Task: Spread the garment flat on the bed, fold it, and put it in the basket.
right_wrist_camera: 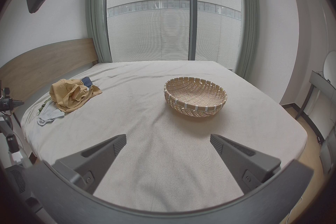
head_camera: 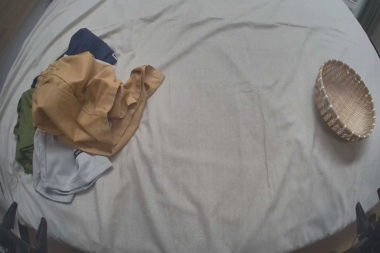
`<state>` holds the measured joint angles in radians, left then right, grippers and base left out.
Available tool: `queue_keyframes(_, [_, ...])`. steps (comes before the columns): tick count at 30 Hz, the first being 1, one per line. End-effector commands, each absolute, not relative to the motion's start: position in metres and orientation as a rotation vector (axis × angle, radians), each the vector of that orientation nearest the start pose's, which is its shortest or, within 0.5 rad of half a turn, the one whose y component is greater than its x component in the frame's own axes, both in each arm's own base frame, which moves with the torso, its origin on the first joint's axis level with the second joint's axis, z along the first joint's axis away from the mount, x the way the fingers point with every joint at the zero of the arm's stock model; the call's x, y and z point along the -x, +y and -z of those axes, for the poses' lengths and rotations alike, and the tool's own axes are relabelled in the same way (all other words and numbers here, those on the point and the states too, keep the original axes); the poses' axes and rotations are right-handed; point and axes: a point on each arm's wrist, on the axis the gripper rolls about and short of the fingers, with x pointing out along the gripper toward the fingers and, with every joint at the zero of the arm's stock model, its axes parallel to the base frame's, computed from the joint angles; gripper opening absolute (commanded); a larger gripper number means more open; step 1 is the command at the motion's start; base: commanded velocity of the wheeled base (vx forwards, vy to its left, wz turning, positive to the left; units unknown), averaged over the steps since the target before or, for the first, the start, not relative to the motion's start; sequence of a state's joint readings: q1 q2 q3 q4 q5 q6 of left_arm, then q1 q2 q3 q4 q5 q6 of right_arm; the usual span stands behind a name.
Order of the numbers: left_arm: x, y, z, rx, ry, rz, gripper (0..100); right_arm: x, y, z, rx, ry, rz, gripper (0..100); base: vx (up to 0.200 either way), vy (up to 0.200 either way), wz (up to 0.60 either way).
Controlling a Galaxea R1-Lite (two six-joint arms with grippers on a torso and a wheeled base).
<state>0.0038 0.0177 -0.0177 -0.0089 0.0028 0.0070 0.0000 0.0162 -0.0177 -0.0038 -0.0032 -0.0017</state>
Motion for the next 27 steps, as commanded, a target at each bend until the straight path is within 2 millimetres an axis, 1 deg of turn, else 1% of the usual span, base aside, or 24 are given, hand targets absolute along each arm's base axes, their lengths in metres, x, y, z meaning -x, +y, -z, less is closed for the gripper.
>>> queue_keyframes(1, [0.0228, -0.0001, -0.0764, -0.006, -0.009, -0.006, 100, 0.0228, -0.0001, -0.0760, 0.002, -0.005, 0.003, 100, 0.000, 0.000, 0.00])
queue_keyframes(27, [0.0228, 0.0000, -0.0764, -0.023, -0.009, -0.011, 100, 0.0228, -0.0001, -0.0761, 0.002, -0.006, 0.000, 100, 0.000, 0.000, 0.00])
